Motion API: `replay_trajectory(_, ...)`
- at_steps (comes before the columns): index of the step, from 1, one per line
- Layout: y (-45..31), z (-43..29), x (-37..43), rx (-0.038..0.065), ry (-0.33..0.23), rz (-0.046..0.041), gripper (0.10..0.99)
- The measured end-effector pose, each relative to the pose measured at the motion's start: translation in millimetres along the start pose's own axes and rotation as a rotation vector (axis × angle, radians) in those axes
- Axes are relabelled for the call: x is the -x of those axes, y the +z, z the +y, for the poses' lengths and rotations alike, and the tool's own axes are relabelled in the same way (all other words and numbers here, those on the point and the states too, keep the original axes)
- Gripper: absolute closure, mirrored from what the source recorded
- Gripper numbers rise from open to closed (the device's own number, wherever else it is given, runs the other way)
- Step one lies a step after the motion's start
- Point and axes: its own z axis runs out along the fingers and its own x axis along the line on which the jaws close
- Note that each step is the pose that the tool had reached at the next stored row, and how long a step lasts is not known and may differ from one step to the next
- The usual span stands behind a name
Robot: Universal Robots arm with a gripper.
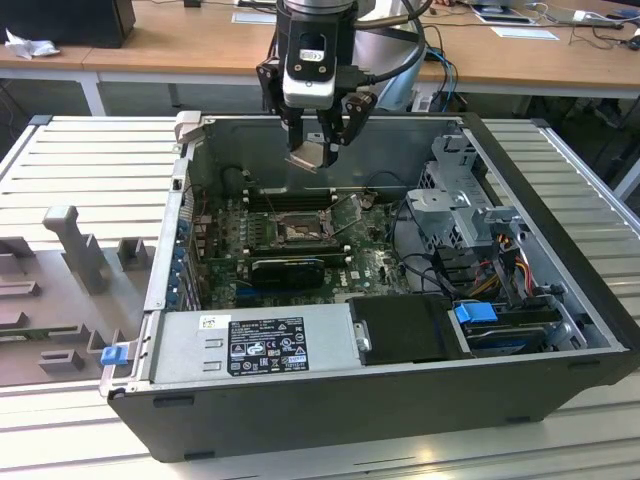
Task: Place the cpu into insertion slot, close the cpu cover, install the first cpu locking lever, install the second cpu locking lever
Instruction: 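Place the cpu into insertion slot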
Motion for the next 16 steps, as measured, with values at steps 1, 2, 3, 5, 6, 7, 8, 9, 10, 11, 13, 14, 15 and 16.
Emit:
replay_trajectory(1,0.0,0.0,0.0,0.000,0.004,-0.0004,0.561)
replay_trajectory(2,0.0,0.0,0.0,0.000,0.008,-0.0007,0.561)
replay_trajectory(3,0.0,0.0,0.0,0.000,0.012,-0.0011,0.561)
replay_trajectory(5,0.1,0.0,0.0,0.000,0.024,-0.0022,0.561)
replay_trajectory(6,0.1,0.0,0.0,0.001,0.032,-0.0028,0.561)
replay_trajectory(7,0.1,0.0,0.0,0.001,0.038,-0.0034,0.561)
replay_trajectory(8,0.1,0.0,0.0,0.001,0.047,-0.0040,0.561)
replay_trajectory(9,0.2,0.0,0.0,0.001,0.056,-0.0049,0.561)
replay_trajectory(10,0.3,0.0,0.0,0.001,0.068,-0.0060,0.561)
replay_trajectory(11,0.4,0.0,0.0,0.002,0.086,-0.0075,0.561)
replay_trajectory(13,0.6,0.0,0.0,0.002,0.106,-0.0093,0.561)
replay_trajectory(14,0.7,-0.1,0.0,0.002,0.119,-0.0106,0.561)
replay_trajectory(15,1.1,-0.1,0.0,0.002,0.153,-0.0139,0.561)
replay_trajectory(16,1.5,-0.1,0.0,0.002,0.186,-0.0171,0.561)
